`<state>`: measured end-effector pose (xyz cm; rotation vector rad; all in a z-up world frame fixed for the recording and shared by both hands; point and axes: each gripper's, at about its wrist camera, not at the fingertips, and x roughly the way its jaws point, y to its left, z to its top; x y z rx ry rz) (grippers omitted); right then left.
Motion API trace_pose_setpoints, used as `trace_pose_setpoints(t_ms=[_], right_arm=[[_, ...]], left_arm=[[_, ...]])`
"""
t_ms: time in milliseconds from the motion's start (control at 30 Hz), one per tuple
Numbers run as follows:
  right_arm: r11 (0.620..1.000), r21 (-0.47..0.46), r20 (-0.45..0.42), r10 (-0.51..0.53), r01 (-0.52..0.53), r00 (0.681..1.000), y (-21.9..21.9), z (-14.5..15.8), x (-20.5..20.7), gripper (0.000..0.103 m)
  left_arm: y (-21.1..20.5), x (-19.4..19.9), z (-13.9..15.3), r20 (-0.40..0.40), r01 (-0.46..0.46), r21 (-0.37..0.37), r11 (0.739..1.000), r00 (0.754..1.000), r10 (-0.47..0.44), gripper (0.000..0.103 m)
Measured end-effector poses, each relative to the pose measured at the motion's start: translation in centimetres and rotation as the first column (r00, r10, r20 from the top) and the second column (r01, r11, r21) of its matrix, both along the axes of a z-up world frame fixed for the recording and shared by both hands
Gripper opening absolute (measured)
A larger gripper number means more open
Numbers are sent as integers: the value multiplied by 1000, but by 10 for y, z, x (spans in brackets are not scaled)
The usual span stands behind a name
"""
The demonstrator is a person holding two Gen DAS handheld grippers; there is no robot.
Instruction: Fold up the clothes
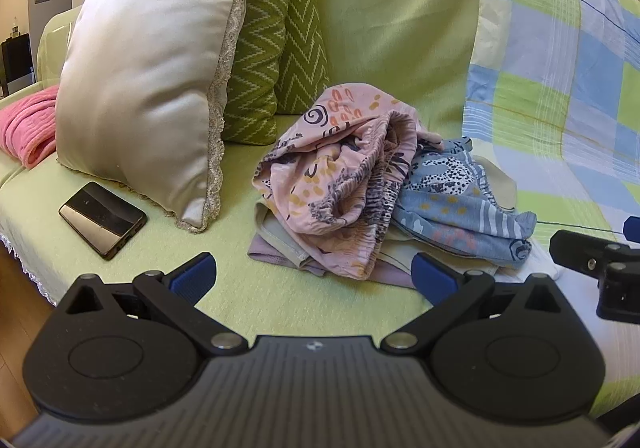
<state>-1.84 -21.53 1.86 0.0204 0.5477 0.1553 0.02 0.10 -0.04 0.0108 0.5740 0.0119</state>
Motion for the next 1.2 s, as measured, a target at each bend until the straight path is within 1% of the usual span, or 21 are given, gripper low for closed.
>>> trace_pose_setpoints(t_ms=[233, 467, 700, 933, 1200], right_arm=[[1000, -5, -13, 0, 0, 1000, 0, -1, 1, 103], [1000, -7, -24, -6, 6, 1000, 0, -3, 5, 103], [1000, 10, -38, -15, 15, 999, -4, -3, 7, 103], [1000, -5, -56, -16, 16, 998, -2, -5, 10, 103], [999, -27, -113, -27, 24, 993, 0, -11, 17, 103]], left_arm=[[5, 1, -2, 5, -8, -40, 999, 1000, 8, 102], [-4, -2, -1, 17, 19, -2, 1000, 1000, -19, 102], [-4, -2, -3, 18, 11, -6, 1000, 1000, -11, 102], [-3, 0, -3, 3, 12, -7, 1000, 1000, -12, 102], [-3, -2, -2, 13, 6, -6, 1000, 1000, -6, 102]])
